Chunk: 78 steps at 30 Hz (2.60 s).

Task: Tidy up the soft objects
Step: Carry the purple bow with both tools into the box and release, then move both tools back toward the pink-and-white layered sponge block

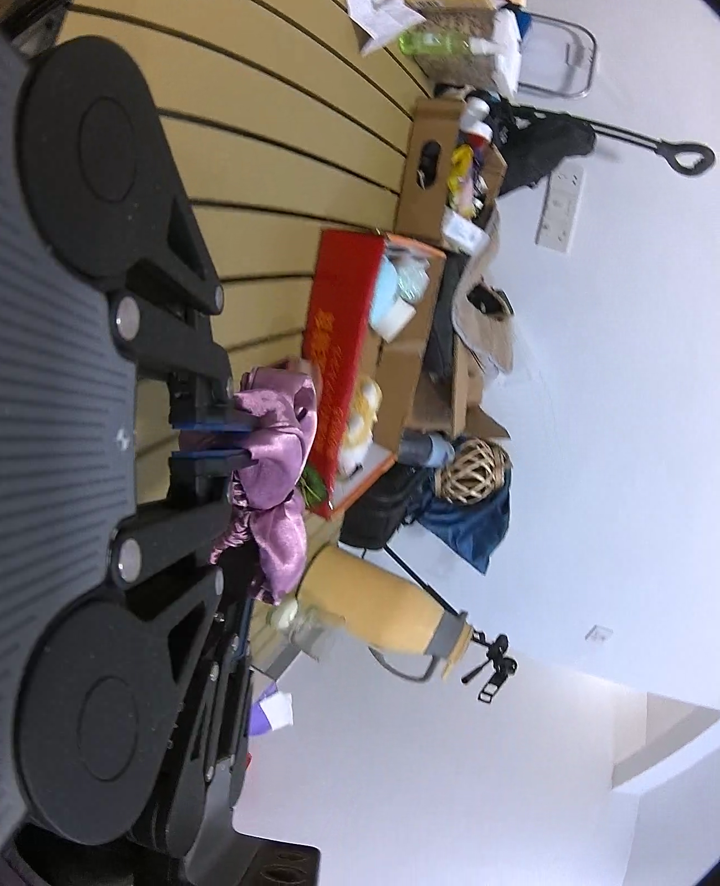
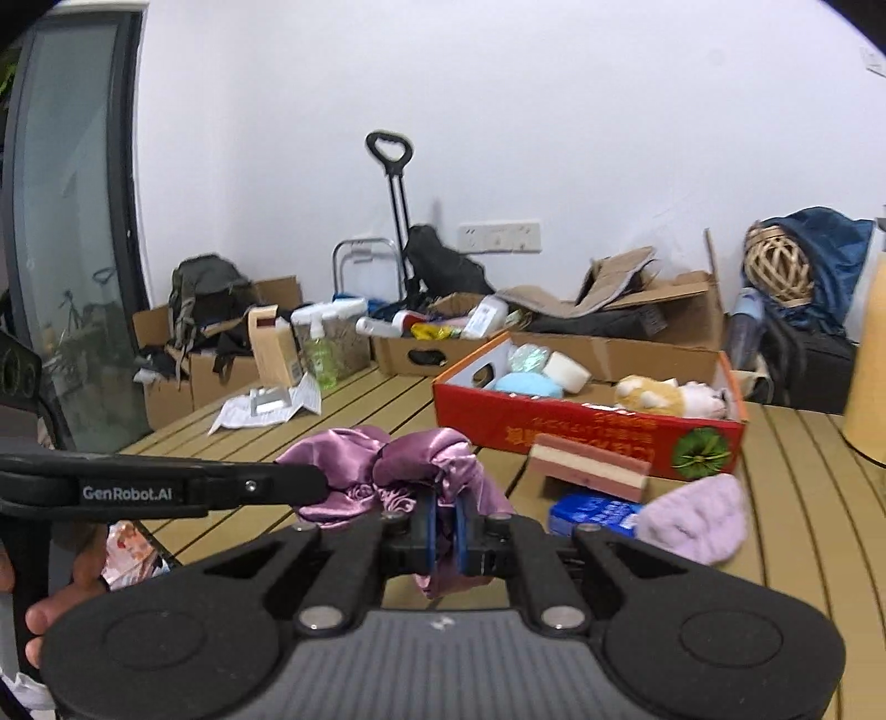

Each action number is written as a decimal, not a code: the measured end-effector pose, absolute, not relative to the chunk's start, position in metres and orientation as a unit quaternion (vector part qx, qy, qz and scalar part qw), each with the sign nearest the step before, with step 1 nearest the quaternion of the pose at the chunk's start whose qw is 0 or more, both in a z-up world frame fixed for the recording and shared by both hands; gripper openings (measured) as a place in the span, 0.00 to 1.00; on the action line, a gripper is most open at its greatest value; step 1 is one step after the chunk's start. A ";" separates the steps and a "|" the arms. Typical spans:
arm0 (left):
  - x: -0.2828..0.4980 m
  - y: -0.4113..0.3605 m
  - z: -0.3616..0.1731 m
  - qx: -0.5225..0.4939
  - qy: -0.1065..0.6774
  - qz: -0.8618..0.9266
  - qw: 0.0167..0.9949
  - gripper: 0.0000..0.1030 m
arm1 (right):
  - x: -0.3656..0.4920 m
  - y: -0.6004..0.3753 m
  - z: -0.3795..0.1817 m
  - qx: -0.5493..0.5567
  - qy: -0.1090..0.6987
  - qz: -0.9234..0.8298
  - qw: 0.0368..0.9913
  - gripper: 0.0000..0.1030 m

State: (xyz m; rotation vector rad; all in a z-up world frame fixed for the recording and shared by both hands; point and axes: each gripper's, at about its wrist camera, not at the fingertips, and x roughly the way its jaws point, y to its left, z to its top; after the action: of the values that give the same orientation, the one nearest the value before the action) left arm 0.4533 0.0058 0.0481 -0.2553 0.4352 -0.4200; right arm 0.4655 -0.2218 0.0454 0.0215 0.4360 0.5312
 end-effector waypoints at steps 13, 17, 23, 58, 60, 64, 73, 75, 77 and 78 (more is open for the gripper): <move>0.660 -0.037 0.084 -0.107 0.241 -0.244 0.933 0.06 | 0.606 -0.266 0.088 0.029 0.198 0.231 0.952 0.06; 0.764 -0.045 0.070 -0.126 0.292 -0.227 0.921 0.06 | 0.708 -0.265 0.088 0.021 0.230 0.209 0.950 0.06; 0.885 -0.054 0.023 -0.111 0.386 -0.188 0.896 0.09 | 0.863 -0.245 0.054 0.001 0.307 0.173 0.936 0.08; 0.585 0.001 0.138 0.006 0.216 -0.136 0.967 0.39 | 0.669 -0.287 0.148 0.038 0.239 0.159 0.957 0.77; 0.542 0.005 0.135 0.010 0.186 -0.136 0.973 0.49 | 0.626 -0.289 0.145 0.041 0.223 0.167 0.959 0.77; 0.457 0.010 0.117 0.014 0.129 -0.108 0.986 0.56 | 0.539 -0.289 0.134 0.045 0.184 0.187 0.964 0.79; 0.309 0.008 0.058 -0.001 0.108 -0.077 0.991 0.83 | 0.367 -0.272 0.081 0.038 0.151 0.179 0.972 0.89; 0.290 0.009 0.048 0.002 0.119 -0.081 0.990 0.83 | 0.336 -0.265 0.066 0.024 0.147 0.159 0.976 0.91; 0.276 0.010 0.042 0.014 0.131 -0.081 0.988 0.83 | 0.309 -0.262 0.050 0.028 0.160 0.160 0.974 0.91; 0.271 0.009 0.042 0.019 0.131 -0.081 0.988 0.84 | 0.300 -0.262 0.044 0.033 0.169 0.167 0.971 0.91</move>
State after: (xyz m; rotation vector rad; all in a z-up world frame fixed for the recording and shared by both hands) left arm 0.2714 0.0093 0.0417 0.0378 0.2628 -0.1628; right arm 0.2996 -0.2623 0.0445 0.0674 0.3406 0.3381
